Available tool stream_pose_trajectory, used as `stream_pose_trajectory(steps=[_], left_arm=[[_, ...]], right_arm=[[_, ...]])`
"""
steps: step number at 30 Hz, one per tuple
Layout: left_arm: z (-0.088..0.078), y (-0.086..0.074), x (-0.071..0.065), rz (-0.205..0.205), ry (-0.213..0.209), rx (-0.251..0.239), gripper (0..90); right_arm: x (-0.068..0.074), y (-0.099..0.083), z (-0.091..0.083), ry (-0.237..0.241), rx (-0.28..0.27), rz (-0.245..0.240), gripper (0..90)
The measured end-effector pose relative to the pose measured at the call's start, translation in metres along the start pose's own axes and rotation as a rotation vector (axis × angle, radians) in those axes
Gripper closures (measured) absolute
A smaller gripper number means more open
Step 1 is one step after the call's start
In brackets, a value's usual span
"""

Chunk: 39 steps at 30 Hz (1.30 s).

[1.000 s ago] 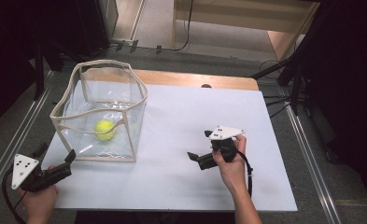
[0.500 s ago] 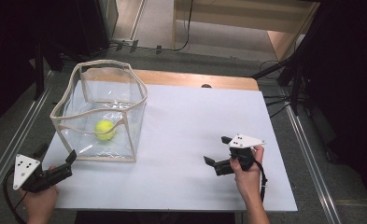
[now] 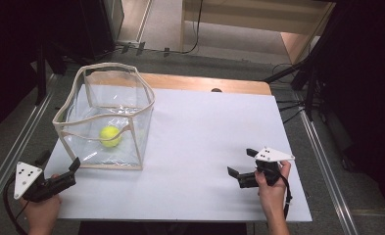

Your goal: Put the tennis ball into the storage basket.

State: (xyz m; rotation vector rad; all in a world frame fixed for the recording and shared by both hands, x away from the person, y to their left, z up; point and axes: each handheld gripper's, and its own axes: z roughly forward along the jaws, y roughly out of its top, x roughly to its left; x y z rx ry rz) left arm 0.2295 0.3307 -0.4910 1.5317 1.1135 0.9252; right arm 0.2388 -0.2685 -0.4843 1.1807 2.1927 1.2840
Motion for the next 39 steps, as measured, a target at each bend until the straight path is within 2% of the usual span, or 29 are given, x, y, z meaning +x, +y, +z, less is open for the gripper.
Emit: stream_pose_trajectory(steps=[7, 9, 16, 25, 31, 39], left_arm=[[0.0, 0.0, 0.0, 0.0, 0.0, 0.0, 6.9], [0.0, 0.0, 0.0, 0.001, 0.0, -0.001, 6.9], [0.0, 0.0, 0.0, 0.0, 0.0, -0.001, 6.9], [0.0, 0.0, 0.0, 0.0, 0.0, 0.0, 6.9], [0.0, 0.0, 0.0, -0.001, 0.001, 0.0, 6.9], [0.0, 0.0, 0.001, -0.007, -0.002, -0.005, 6.9]], right_arm=[[-0.009, -0.012, -0.011, -0.029, -0.005, 0.017, 0.0], [-0.012, -0.017, -0.016, -0.041, -0.013, 0.037, 0.0], [-0.02, -0.027, -0.025, -0.067, -0.034, 0.063, 0.0], [-0.031, -0.042, -0.04, -0.1, -0.083, 0.09, 0.0], [-0.033, -0.047, -0.044, -0.107, -0.099, 0.103, 0.0], [-0.036, -0.052, -0.05, -0.131, -0.137, 0.149, 0.0]])
